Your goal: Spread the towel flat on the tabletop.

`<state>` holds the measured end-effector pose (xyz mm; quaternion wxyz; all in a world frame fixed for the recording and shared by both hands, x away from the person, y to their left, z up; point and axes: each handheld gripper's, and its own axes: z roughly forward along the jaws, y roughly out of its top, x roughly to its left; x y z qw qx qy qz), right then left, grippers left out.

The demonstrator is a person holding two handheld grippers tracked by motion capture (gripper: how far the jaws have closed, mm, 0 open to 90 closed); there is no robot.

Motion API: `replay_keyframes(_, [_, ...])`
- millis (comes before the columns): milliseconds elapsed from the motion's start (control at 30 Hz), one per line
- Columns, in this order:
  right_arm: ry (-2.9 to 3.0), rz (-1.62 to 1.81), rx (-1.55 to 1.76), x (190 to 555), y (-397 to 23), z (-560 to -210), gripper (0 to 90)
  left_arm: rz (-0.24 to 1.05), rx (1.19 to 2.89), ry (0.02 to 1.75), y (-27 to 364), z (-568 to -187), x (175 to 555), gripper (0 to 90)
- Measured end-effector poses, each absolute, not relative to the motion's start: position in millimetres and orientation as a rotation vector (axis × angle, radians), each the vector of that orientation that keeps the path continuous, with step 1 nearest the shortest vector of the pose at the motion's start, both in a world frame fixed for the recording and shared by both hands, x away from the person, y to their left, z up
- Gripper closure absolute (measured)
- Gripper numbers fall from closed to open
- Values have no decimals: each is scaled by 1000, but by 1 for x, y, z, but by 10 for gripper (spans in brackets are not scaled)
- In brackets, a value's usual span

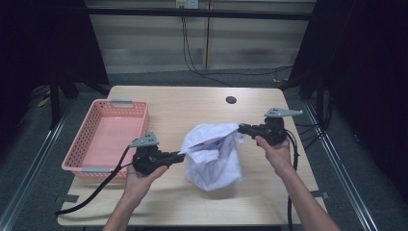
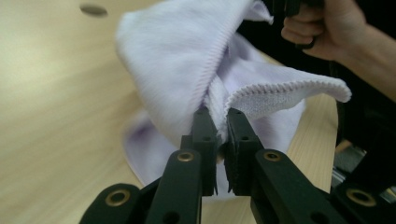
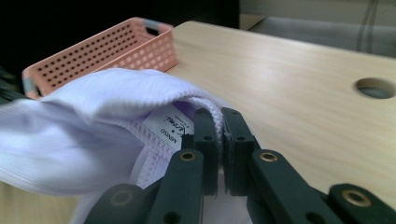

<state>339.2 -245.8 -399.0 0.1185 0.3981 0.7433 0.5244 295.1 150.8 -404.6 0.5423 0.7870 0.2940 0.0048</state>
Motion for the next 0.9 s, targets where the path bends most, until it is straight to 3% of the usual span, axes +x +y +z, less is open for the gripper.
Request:
replay_keyframes(200, [2069,1487,1222,353,-278,-373,862,72,1784,710,178,-377,291,845])
replay_keyframes(400, [1968,1418,1330,363,-317,-371,858,51,1879,786,183,-409,293,826])
replay_keyframes(467, [1970,1411,1360,363,-324,-381,797,25,1888,824,180,-422,294,737])
replay_keyframes(600, [1974,1377,1380,356,-327,-395,575,22,1882,868,180,-431,301,580])
replay_keyframes(900, [2120,1423,1288,324,-304,-406,500,22,1878,837,180,-425,308,507])
